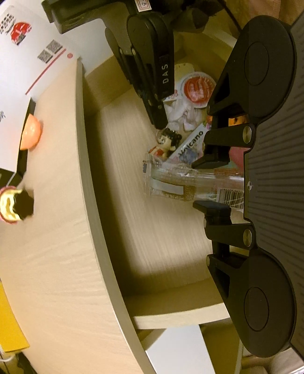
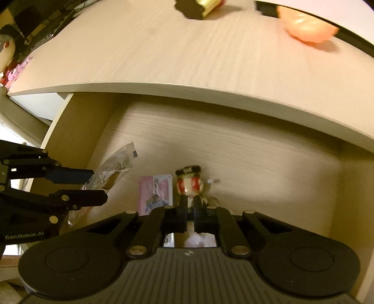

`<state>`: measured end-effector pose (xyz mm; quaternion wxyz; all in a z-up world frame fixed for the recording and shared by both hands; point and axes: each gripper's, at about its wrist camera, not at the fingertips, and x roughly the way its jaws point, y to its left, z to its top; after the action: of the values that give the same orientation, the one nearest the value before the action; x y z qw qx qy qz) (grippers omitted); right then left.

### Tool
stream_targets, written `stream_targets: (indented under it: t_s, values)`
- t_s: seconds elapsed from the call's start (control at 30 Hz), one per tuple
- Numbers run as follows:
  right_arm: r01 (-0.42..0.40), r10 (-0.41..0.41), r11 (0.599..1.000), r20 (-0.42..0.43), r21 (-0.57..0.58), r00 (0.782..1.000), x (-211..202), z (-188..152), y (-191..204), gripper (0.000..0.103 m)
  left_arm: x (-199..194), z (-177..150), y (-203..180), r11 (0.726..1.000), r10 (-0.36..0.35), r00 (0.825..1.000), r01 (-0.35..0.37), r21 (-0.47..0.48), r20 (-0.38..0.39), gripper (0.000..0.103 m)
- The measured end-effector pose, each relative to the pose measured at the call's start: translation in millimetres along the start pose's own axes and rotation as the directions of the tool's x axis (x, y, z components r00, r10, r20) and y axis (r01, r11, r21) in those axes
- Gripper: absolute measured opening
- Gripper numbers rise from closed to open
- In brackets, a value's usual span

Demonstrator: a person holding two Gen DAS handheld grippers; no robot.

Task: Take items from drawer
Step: 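Lift the clear packet with the left gripper while the right grasps the pink Vulcano card, then place the clear packet and pink card on the desktop, opening both grippers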

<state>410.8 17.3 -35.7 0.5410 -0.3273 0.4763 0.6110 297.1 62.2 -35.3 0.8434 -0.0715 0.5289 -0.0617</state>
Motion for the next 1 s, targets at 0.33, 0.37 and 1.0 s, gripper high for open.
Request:
stream_targets:
  t_s: [0.33,0.37,1.0]
  values:
    - [-0.056,0.045,0.994,-0.109,-0.096,0.993,8,-5,13,0.053,-11,-3,21,0.995,0.049,0.998,-0.046,-0.088,0.033,0.032]
    - [-0.058,0.044,0.993,-0.133,-0.102,0.990,18,-4,20,0.053,-12,-3,24,0.994,0.053,0.998,-0.049,-0.097,0.035,0.032]
    - [-0.015,0.010,0.999,-0.085,-0.051,0.996,-3,-12,16,0.022,-17,-3,10,0.998,0.038,0.999,-0.036,-0.058,0.035,0.032]
